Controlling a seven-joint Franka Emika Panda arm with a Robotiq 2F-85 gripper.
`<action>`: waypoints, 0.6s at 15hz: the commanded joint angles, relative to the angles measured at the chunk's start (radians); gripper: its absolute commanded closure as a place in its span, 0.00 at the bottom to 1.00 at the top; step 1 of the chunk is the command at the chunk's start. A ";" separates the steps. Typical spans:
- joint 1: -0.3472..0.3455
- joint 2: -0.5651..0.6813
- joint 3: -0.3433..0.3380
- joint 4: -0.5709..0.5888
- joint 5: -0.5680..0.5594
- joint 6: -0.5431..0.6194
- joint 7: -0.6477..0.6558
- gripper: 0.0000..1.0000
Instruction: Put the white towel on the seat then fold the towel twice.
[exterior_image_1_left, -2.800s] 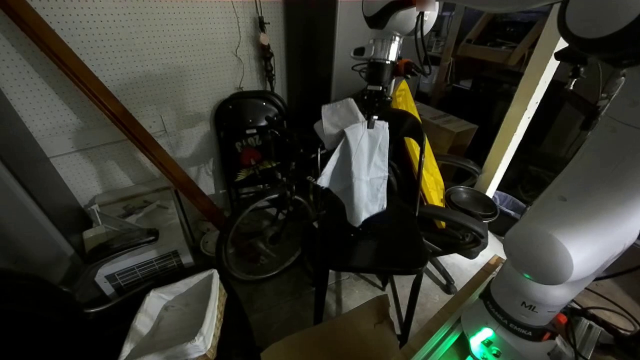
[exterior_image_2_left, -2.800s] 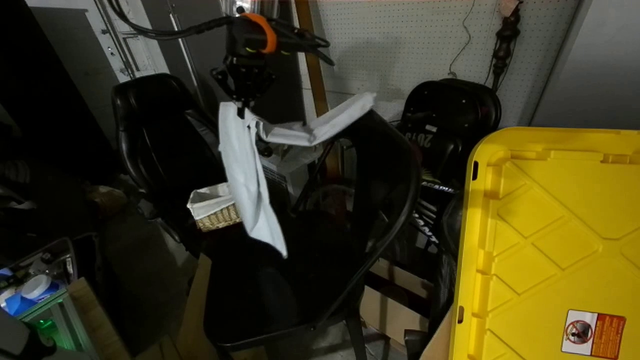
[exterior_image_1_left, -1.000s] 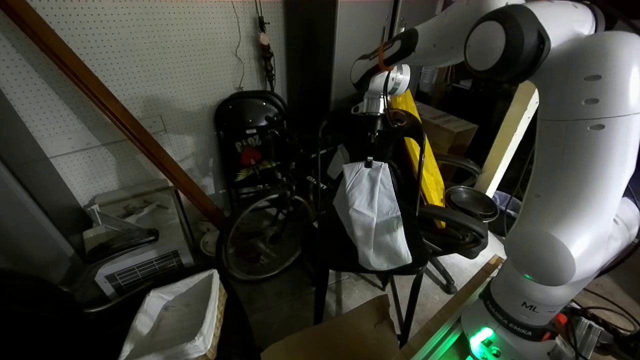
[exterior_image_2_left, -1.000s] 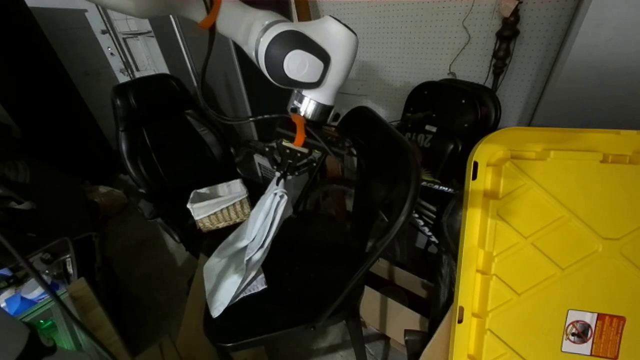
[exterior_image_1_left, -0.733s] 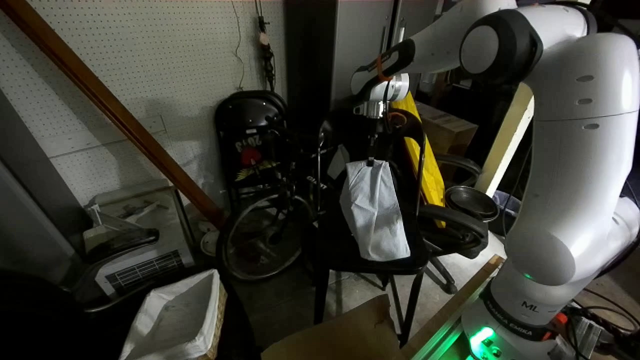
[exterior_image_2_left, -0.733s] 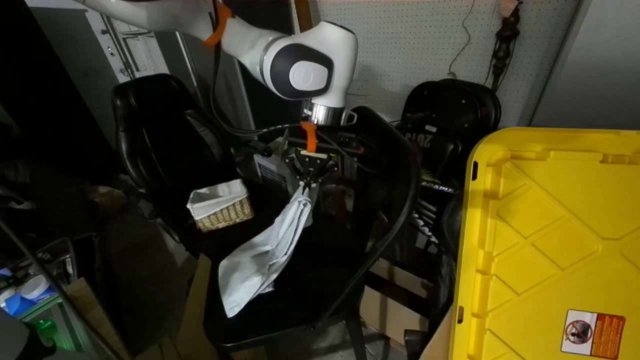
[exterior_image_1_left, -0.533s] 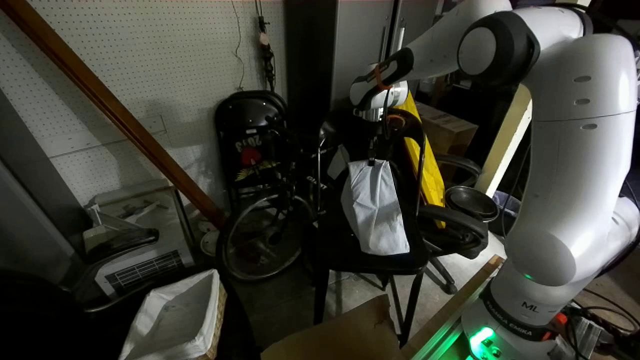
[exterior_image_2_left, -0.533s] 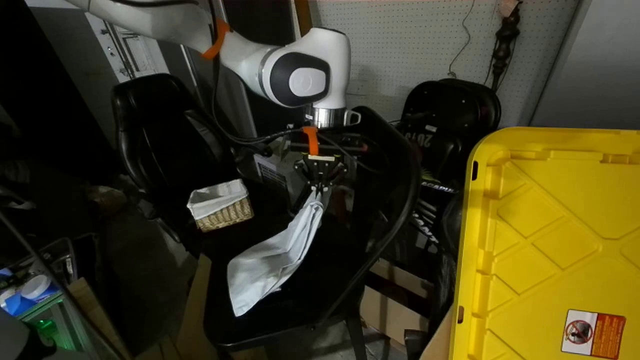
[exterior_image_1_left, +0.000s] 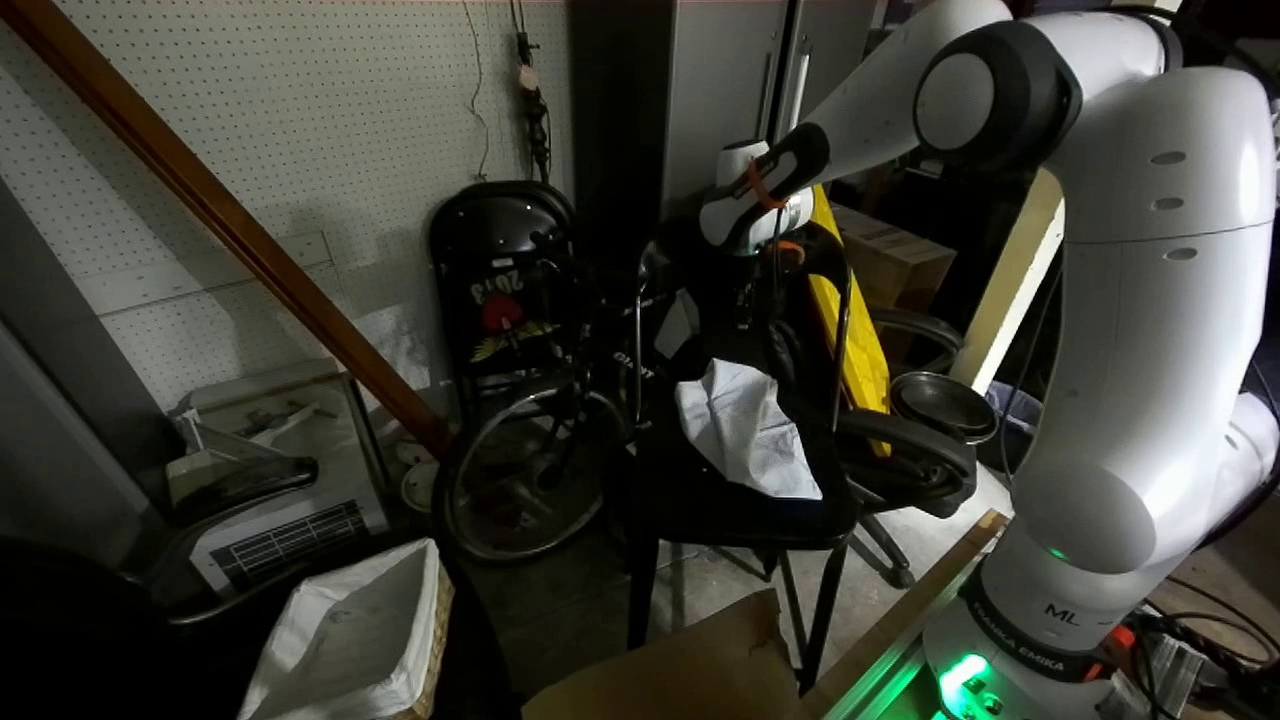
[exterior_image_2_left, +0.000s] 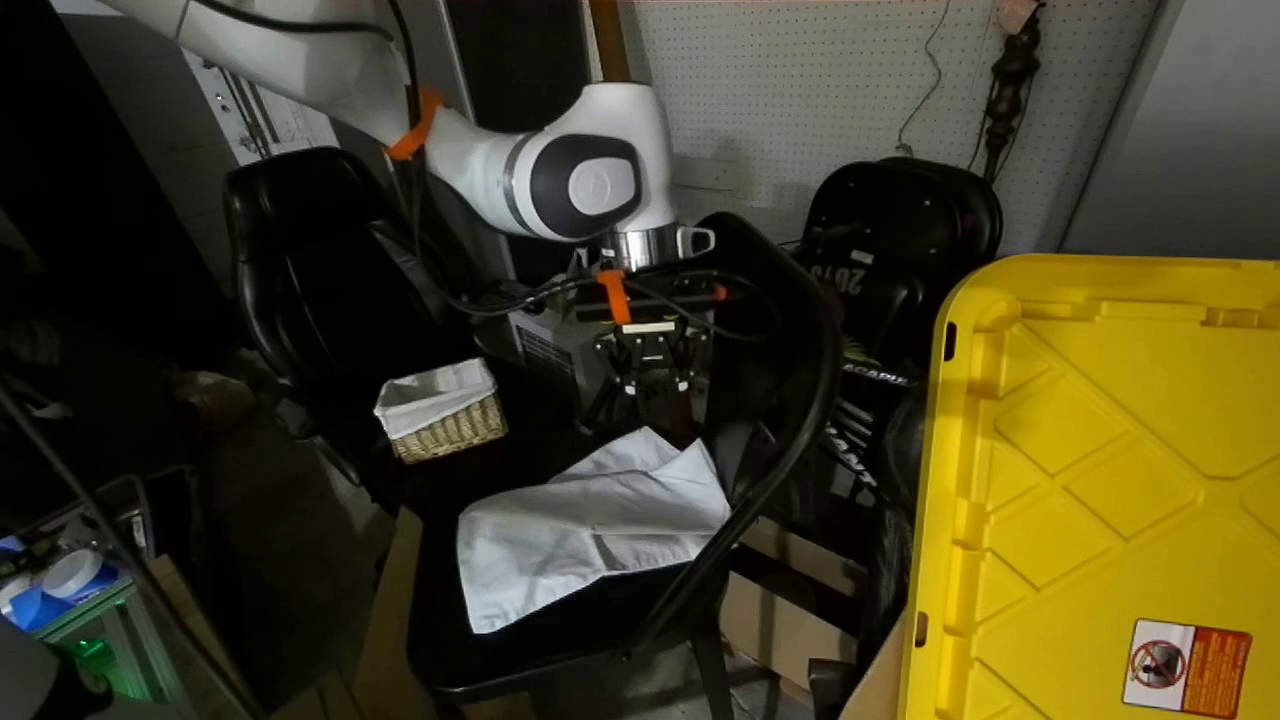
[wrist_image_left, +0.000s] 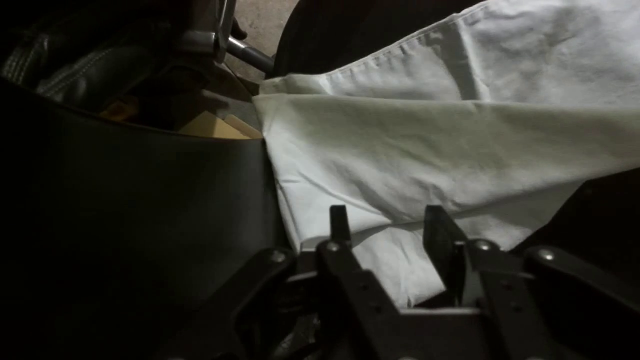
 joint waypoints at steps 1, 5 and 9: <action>-0.009 -0.102 0.020 -0.062 -0.026 -0.046 0.034 0.24; -0.004 -0.203 0.046 -0.120 0.005 -0.153 0.016 0.00; -0.006 -0.168 0.049 -0.071 0.003 -0.151 0.009 0.00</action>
